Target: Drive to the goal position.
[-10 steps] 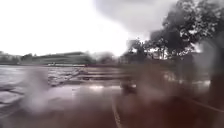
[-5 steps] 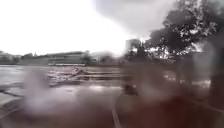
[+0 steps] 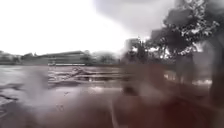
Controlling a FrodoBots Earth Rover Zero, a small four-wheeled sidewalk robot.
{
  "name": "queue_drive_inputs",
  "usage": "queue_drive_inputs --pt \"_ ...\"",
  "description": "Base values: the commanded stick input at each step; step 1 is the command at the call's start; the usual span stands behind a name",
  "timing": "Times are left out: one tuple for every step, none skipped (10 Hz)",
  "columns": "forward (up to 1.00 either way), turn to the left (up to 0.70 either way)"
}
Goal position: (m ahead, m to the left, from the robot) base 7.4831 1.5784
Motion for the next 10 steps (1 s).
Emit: queue_drive_inputs --pt "0.45 0.0" --pt "0.45 0.0" --pt "0.45 0.0" --pt "0.45 0.0" --pt "0.45 0.0" --pt "0.45 0.0" --pt "0.45 0.0" --pt "0.45 0.0" --pt "0.45 0.0" --pt "0.45 0.0"
